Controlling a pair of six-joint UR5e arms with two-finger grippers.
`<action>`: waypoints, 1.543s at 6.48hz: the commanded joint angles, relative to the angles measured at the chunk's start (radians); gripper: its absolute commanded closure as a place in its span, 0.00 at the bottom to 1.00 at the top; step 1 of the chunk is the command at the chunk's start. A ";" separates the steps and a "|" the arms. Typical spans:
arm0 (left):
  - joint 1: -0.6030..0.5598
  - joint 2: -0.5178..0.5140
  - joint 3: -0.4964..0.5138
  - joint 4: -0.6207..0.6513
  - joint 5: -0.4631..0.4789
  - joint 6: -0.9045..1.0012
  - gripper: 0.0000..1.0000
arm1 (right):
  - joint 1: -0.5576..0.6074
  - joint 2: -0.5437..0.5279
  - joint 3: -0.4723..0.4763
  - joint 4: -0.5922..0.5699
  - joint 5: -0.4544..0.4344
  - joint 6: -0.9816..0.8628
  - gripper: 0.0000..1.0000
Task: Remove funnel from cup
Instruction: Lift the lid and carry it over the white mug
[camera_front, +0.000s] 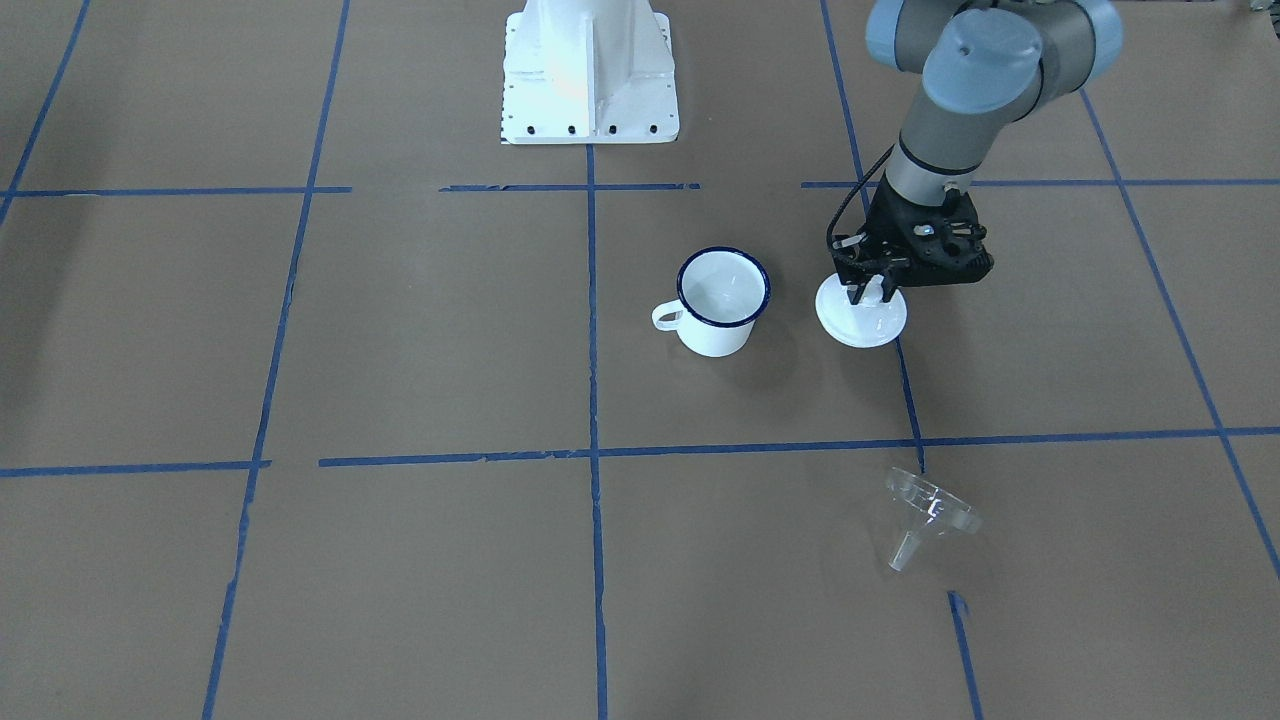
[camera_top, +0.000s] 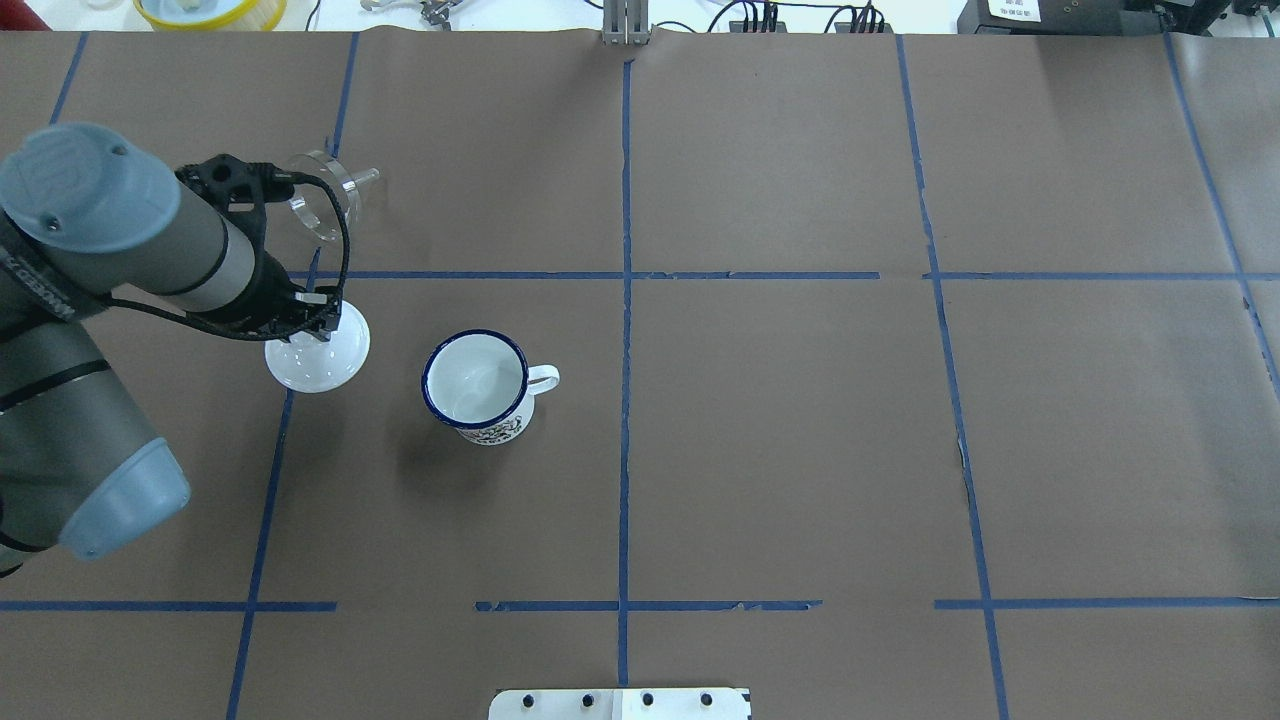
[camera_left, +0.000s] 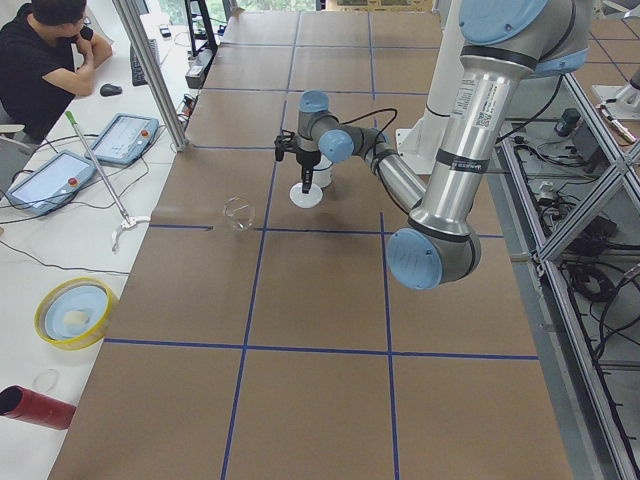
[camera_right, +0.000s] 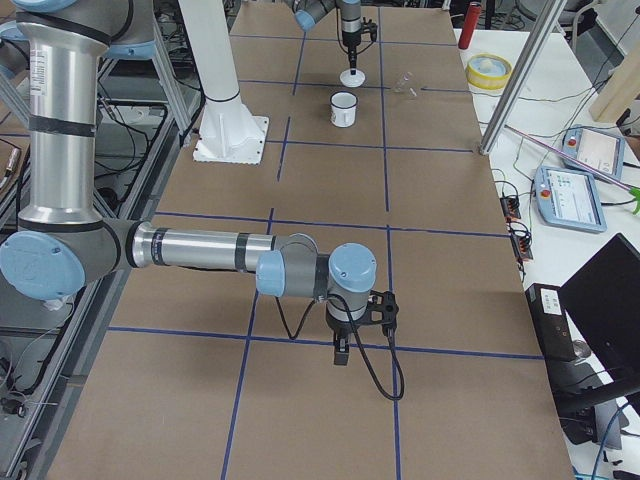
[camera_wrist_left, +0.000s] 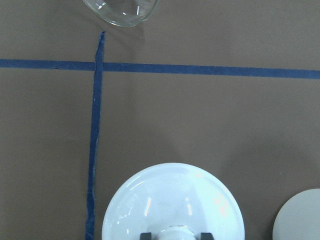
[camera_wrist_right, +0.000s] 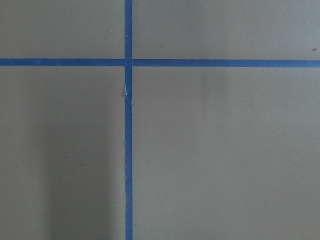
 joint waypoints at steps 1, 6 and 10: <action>-0.036 -0.106 -0.128 0.277 -0.003 0.036 1.00 | 0.000 0.000 0.000 0.000 0.000 0.000 0.00; 0.127 -0.345 0.028 0.310 -0.049 -0.243 1.00 | 0.000 0.000 0.000 0.000 0.000 0.000 0.00; 0.132 -0.346 0.109 0.245 0.002 -0.232 1.00 | 0.000 0.000 0.000 0.000 0.000 0.000 0.00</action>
